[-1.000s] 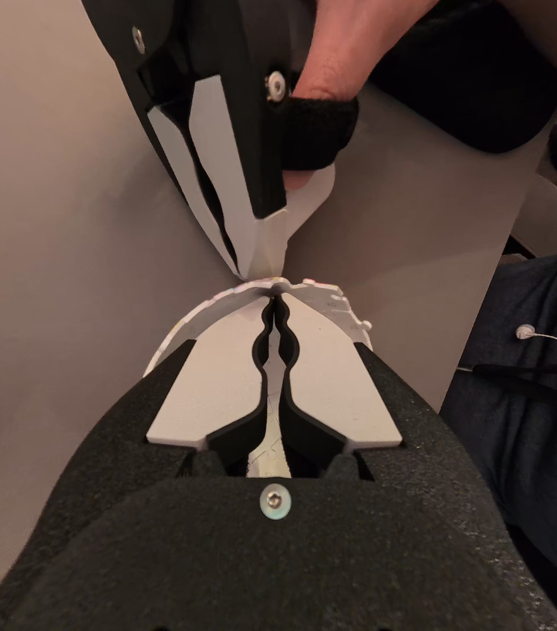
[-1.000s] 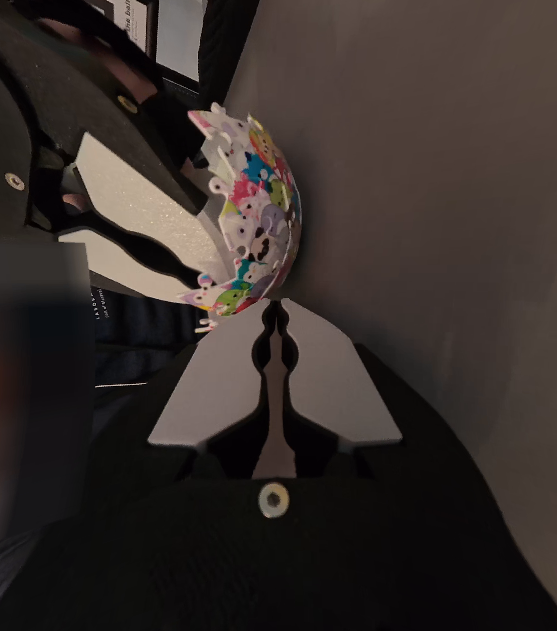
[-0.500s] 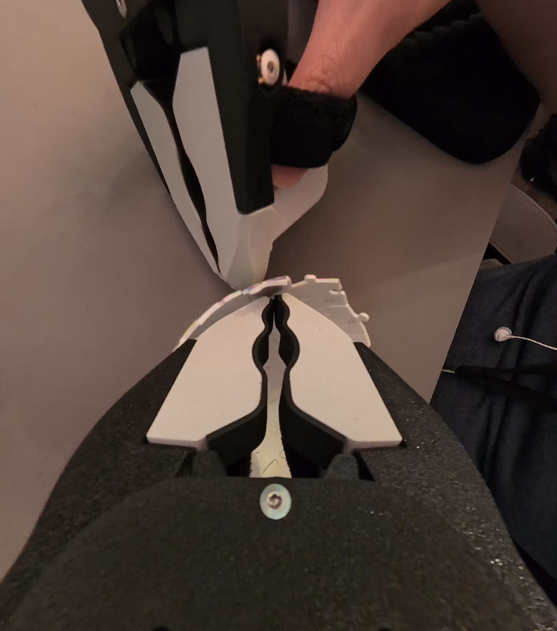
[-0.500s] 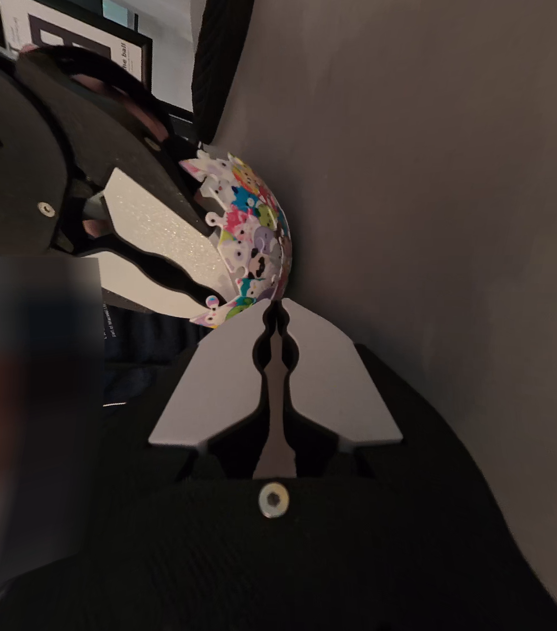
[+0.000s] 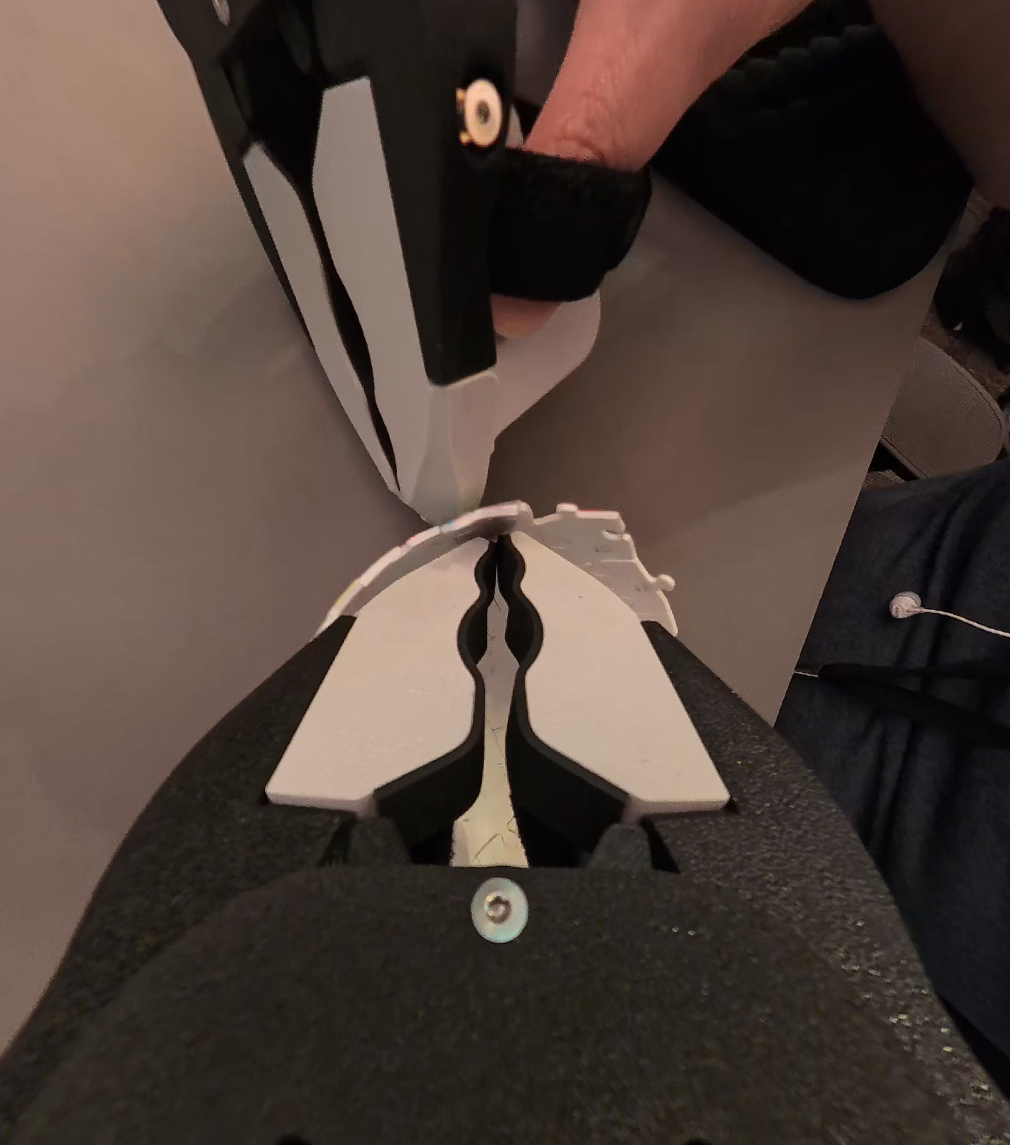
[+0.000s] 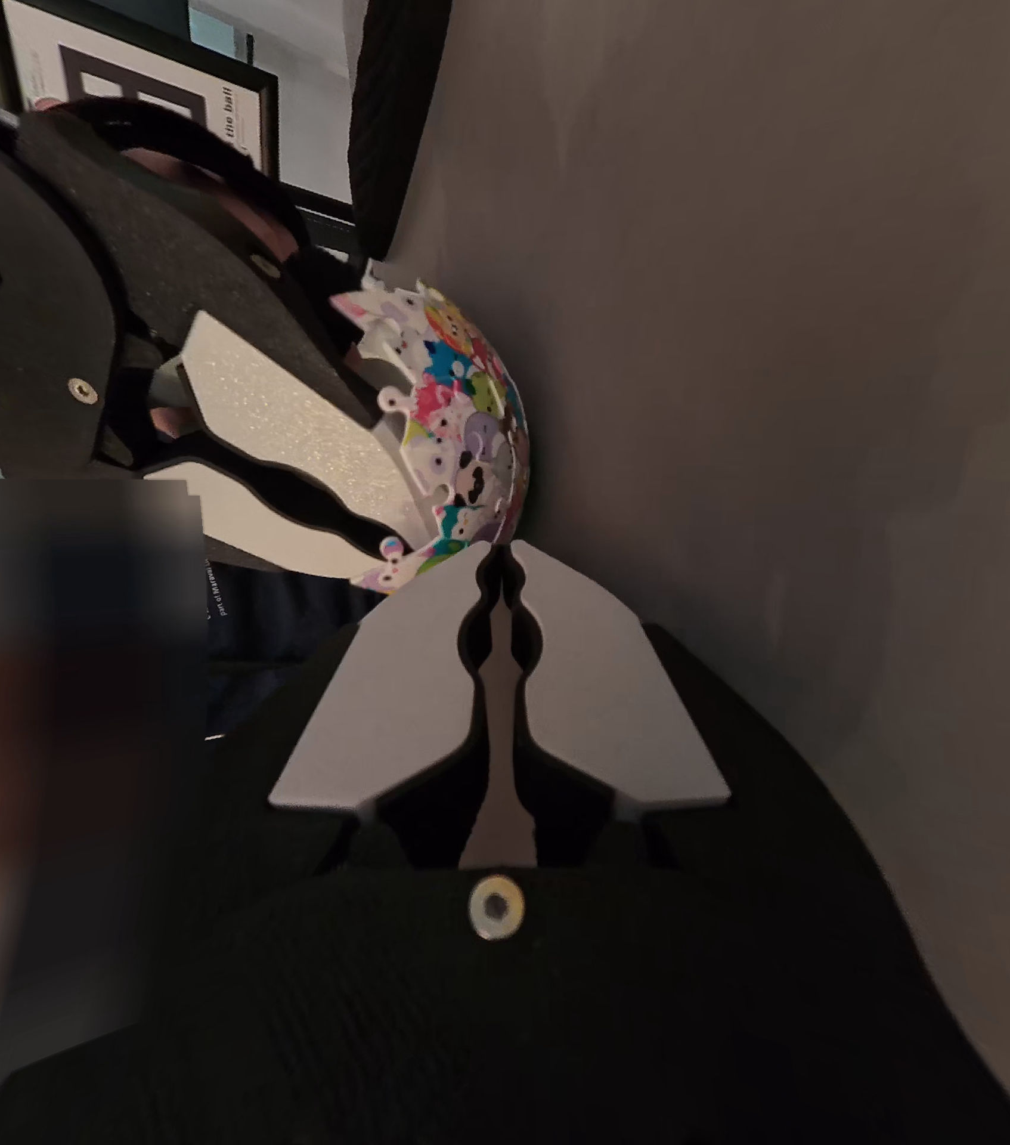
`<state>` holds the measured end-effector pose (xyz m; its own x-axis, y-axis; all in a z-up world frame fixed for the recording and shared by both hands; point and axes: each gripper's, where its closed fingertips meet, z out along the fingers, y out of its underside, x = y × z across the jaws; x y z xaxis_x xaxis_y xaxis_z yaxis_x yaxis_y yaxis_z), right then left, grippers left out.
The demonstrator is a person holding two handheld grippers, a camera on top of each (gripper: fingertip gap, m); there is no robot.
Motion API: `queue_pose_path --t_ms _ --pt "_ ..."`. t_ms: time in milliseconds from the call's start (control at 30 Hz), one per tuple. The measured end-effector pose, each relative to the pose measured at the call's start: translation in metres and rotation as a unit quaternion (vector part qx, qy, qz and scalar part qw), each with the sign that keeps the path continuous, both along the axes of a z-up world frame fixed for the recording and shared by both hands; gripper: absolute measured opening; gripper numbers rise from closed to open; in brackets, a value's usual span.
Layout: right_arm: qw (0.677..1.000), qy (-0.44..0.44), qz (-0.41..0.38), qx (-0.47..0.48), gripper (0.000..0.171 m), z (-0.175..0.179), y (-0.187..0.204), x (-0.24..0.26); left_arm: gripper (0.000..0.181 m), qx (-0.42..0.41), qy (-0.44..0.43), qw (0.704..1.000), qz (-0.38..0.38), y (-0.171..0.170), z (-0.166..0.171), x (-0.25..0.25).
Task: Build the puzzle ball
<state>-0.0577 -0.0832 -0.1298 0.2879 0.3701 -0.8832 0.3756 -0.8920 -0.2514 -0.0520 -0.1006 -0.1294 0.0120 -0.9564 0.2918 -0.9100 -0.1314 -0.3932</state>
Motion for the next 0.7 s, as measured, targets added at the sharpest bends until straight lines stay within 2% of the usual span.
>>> queue_pose_path --t_ms 167,267,367,467,600,700 --pt "1.000 -0.013 0.000 -0.003 0.001 -0.011 0.004 0.007 0.000 0.027 -0.044 0.998 0.037 0.014 0.036 -0.016" --pt "1.000 -0.016 -0.001 0.001 0.001 -0.013 0.007 0.012 0.000 0.065 -0.076 0.991 0.091 0.034 0.062 -0.043" --pt "1.000 -0.012 -0.003 0.001 0.001 -0.012 0.008 0.013 0.000 0.058 -0.108 0.981 0.148 0.045 0.074 -0.072" --pt "1.000 -0.011 0.000 0.004 0.001 -0.012 0.009 0.012 0.000 0.026 -0.134 0.974 0.183 0.043 0.070 -0.094" --pt "1.000 -0.016 0.010 0.007 0.001 -0.015 0.007 0.011 0.000 -0.012 -0.146 0.966 0.215 0.036 0.047 -0.116" --pt "1.000 -0.020 0.017 0.015 0.001 -0.016 0.007 0.011 0.010 -0.050 -0.179 0.954 0.237 0.030 0.038 -0.124"
